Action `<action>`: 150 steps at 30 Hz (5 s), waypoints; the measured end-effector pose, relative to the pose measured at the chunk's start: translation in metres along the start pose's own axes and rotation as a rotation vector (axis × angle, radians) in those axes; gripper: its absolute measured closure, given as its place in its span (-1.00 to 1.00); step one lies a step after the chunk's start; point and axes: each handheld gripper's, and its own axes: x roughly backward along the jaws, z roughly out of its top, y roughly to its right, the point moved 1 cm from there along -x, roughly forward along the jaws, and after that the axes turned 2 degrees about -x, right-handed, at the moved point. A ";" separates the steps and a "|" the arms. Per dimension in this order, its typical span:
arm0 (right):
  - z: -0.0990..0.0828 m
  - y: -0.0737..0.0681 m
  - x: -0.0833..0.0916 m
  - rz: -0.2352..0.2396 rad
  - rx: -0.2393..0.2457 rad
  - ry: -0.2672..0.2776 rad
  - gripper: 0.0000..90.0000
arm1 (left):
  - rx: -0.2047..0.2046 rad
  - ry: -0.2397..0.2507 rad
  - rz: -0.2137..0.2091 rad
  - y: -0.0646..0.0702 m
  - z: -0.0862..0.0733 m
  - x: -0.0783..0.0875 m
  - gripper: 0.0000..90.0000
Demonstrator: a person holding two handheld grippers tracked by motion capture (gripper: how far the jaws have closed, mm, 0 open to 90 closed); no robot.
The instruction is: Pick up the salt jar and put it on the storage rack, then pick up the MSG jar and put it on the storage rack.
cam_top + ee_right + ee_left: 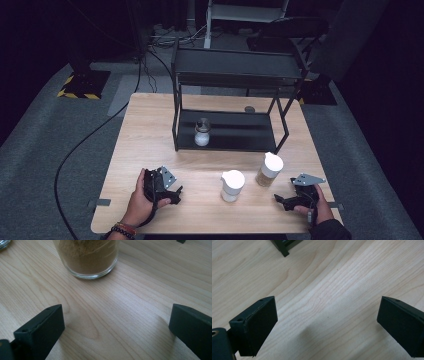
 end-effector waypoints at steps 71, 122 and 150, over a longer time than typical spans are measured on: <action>0.000 0.000 0.000 0.001 0.000 0.000 -1.00 | 0.197 -0.032 -0.133 -0.044 -0.032 0.006 -0.99; 0.039 -0.043 0.046 0.065 0.099 -0.012 -0.93 | 0.197 -0.030 -0.132 -0.043 -0.032 0.006 -0.99; 0.088 -0.075 0.047 0.186 0.170 -0.050 -0.91 | 0.197 -0.030 -0.132 -0.043 -0.032 0.006 -0.99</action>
